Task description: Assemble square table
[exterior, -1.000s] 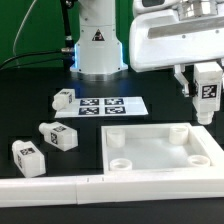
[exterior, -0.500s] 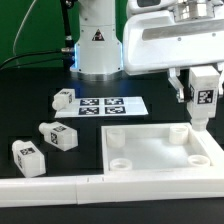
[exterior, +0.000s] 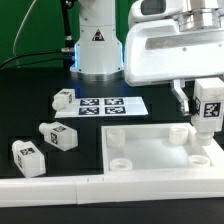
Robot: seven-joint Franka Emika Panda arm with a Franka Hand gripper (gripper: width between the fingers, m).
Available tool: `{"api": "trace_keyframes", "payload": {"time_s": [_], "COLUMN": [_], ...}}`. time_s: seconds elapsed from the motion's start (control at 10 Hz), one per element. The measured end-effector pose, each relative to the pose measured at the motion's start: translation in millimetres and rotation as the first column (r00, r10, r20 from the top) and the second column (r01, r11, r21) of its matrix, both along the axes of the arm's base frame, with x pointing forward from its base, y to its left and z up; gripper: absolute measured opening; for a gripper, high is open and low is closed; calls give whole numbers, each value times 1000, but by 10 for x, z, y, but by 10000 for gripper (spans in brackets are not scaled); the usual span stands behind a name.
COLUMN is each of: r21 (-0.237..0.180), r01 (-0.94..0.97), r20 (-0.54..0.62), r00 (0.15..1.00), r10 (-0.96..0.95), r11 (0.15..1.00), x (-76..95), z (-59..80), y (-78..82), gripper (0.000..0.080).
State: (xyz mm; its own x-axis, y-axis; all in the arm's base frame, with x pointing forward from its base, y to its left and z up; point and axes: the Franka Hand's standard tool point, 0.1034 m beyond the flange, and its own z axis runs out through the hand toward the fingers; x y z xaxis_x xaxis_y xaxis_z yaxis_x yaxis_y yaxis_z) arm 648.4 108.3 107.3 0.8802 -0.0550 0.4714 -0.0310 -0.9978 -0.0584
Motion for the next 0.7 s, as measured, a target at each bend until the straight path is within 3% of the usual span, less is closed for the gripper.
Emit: {"api": "trace_keyframes", "payload": {"time_s": [0.3, 0.7], "r21": [-21, -27], "r01": [-15, -25], "r20": [25, 24], "r00": [1000, 999], "r10": [15, 26], "r11": [1000, 999], "x": [-148, -182], "z": [-244, -344], "y": [6, 56], "gripper": [281, 281]}}
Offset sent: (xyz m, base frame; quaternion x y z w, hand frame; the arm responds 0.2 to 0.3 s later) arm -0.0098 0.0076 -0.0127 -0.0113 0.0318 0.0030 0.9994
